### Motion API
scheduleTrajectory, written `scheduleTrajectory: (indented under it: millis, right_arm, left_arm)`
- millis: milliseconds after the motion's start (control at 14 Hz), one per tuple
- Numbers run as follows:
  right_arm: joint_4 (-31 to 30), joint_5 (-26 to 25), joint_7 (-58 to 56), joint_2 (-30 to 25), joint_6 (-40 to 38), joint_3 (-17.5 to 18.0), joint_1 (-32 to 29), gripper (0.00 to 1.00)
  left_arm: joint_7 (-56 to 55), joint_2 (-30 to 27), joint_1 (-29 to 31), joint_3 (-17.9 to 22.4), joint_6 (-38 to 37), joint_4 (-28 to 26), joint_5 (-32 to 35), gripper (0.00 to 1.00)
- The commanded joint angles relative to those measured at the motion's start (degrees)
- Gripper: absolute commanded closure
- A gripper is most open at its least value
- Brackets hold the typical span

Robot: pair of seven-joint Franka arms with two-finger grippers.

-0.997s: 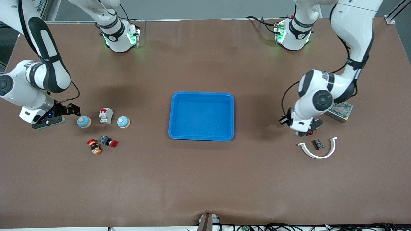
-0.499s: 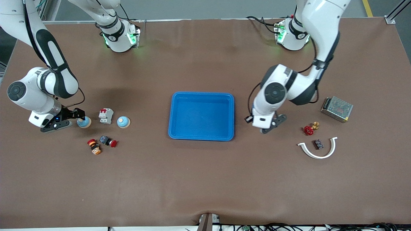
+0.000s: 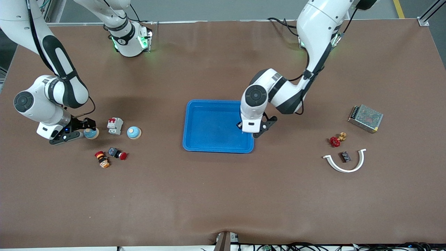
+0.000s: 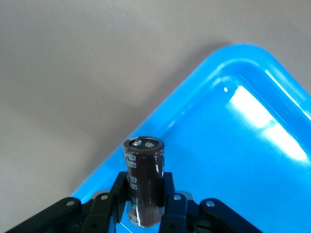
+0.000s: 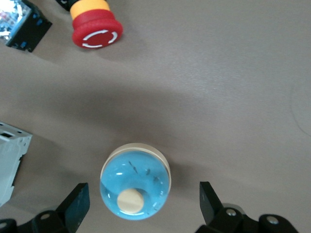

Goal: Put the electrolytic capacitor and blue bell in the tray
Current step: 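Move the capacitor into the tray while the right gripper grasps the bell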

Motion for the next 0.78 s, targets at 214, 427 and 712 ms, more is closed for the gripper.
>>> scheduleTrajectory:
  millis: [214, 427, 712]
  right_arm:
    - [0.20, 0.13, -0.59, 2.22, 2.41, 0.03, 0.56, 0.00]
    - [0.28, 0.13, -0.59, 2.84, 2.85, 0.03, 0.56, 0.00]
    - [0.28, 0.13, -0.59, 3.28, 3.56, -0.05, 0.47, 0.00]
  left_arm:
    - [-10.82, 5.53, -2.97, 0.46, 1.56, 3.51, -1.43, 1.00]
    - [-13.92, 6.24, -3.23, 0.46, 2.01, 4.12, -1.43, 0.91]
    - [-13.92, 5.89, -3.32, 0.46, 2.01, 4.56, -1.26, 0.00]
